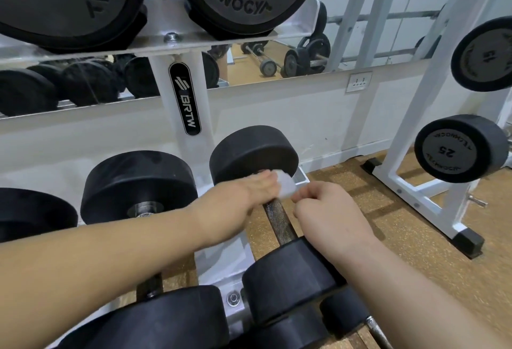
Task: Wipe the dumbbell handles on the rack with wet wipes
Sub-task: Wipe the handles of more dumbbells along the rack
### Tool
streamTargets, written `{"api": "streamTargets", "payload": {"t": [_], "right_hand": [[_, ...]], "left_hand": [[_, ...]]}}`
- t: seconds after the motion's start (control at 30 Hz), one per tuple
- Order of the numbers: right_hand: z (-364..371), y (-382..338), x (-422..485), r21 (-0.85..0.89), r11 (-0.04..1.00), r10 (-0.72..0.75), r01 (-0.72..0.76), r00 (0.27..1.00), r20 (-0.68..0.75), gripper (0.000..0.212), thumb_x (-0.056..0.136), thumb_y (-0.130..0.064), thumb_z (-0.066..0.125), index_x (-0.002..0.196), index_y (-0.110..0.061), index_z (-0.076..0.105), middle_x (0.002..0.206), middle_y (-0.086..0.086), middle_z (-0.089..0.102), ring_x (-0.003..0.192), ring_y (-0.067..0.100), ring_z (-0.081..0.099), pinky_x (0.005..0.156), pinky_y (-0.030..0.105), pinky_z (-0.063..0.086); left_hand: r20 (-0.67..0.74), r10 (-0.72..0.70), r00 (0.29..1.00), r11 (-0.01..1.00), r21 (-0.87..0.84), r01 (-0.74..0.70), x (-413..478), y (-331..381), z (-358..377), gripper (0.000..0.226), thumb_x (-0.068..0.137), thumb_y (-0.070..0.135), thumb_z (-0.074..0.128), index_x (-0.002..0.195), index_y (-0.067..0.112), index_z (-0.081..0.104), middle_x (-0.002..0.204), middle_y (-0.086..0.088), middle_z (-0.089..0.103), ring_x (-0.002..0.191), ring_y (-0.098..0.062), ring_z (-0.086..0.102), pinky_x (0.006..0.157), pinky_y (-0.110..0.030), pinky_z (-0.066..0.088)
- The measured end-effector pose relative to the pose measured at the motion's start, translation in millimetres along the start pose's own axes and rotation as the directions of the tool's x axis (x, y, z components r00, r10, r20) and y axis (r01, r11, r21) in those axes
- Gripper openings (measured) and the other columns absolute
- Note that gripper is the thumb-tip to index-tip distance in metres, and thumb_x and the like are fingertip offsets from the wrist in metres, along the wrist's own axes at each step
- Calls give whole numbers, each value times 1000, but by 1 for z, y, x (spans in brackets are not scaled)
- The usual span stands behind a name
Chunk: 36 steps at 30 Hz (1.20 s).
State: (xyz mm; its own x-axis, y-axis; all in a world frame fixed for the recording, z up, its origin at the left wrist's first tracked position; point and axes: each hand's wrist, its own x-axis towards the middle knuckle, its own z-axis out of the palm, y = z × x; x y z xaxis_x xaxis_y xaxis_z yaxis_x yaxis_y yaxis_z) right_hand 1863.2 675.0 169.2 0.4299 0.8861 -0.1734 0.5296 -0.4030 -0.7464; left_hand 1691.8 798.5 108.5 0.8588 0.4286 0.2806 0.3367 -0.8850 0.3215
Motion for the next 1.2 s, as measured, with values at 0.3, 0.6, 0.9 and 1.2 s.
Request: {"api": "streamTargets", "payload": {"t": [0.3, 0.6, 0.9, 1.2], "right_hand": [[-3, -7, -5, 38, 999, 22, -22, 1000, -3, 26, 69, -29, 45, 88, -29, 63, 81, -7, 66, 85, 22, 64, 83, 41, 54], [-2, -5, -3, 39, 999, 31, -30, 999, -19, 21, 82, -14, 51, 87, -29, 65, 81, -8, 65, 86, 23, 63, 86, 42, 53], [-3, -4, -4, 35, 999, 26, -26, 999, -18, 21, 82, -15, 50, 89, -28, 65, 83, -7, 65, 88, 23, 63, 87, 42, 54], [-4, -7, -7, 53, 998, 31, -30, 1000, 0, 19, 79, -20, 51, 86, -29, 67, 86, -8, 67, 91, 22, 64, 90, 45, 54]], "left_hand": [[2, 145, 989, 989, 15, -145, 4, 2, -5, 62, 91, -2, 34, 149, 9, 53, 160, -5, 43, 152, -8, 29, 124, -36, 28], [97, 172, 980, 984, -73, -165, -3, 5, -2, 62, 89, 1, 37, 147, 13, 57, 157, 1, 49, 150, -12, 38, 122, -42, 34], [74, 198, 977, 978, 58, -203, 14, 2, -11, 64, 87, -16, 47, 142, 13, 62, 148, -2, 60, 139, -21, 54, 112, -49, 46], [141, 220, 965, 960, 148, -240, 15, 12, -4, 44, 94, 1, 41, 128, 8, 69, 136, -7, 66, 128, -23, 61, 109, -42, 49]]}}
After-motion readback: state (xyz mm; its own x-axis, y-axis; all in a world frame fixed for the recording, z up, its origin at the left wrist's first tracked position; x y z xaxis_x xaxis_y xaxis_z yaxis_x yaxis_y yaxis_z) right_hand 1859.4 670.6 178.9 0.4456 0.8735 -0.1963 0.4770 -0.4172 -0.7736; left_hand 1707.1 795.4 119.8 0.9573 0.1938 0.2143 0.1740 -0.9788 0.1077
